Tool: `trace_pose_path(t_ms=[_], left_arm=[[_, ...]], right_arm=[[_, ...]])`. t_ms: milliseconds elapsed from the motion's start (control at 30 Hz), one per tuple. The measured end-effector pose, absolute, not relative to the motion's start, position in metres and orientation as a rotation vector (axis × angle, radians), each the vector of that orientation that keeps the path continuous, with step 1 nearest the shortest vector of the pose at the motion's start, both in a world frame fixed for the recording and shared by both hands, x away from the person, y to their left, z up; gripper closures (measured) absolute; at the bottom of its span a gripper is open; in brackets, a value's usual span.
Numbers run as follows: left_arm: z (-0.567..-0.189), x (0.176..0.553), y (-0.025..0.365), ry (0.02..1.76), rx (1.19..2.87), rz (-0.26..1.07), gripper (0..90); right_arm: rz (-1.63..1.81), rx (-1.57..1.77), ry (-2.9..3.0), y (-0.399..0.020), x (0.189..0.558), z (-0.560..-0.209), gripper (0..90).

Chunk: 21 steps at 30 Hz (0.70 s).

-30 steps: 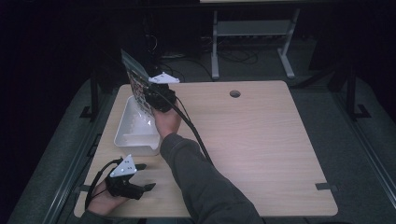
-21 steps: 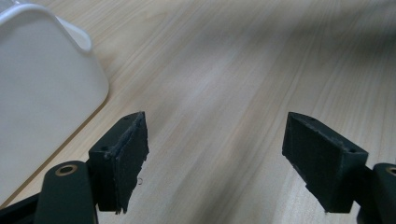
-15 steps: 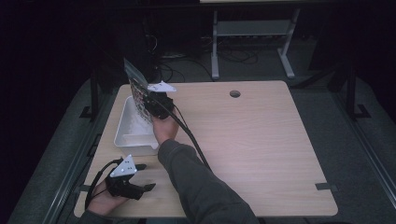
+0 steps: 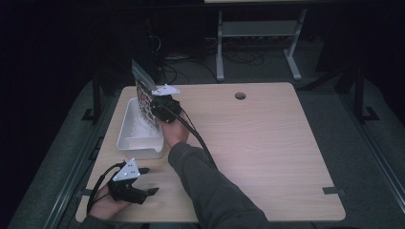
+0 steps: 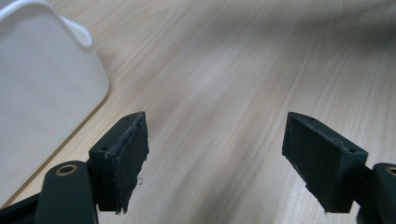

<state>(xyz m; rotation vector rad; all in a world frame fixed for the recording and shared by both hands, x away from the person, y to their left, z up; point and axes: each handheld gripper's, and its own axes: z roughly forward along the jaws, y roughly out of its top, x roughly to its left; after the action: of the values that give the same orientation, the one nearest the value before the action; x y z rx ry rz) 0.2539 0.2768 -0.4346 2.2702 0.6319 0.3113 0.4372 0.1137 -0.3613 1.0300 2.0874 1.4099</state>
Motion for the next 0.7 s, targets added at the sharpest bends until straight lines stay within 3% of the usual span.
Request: trace_pose_path(t_ms=[700], left_arm=[[-0.4336, 0.2552, 0.2810, 0.652, 2.250, 0.314, 22.3]], right_arm=[[1.250, 1.144, 2.019, 0.1195, 0.4298, -0.3618, 70.4]])
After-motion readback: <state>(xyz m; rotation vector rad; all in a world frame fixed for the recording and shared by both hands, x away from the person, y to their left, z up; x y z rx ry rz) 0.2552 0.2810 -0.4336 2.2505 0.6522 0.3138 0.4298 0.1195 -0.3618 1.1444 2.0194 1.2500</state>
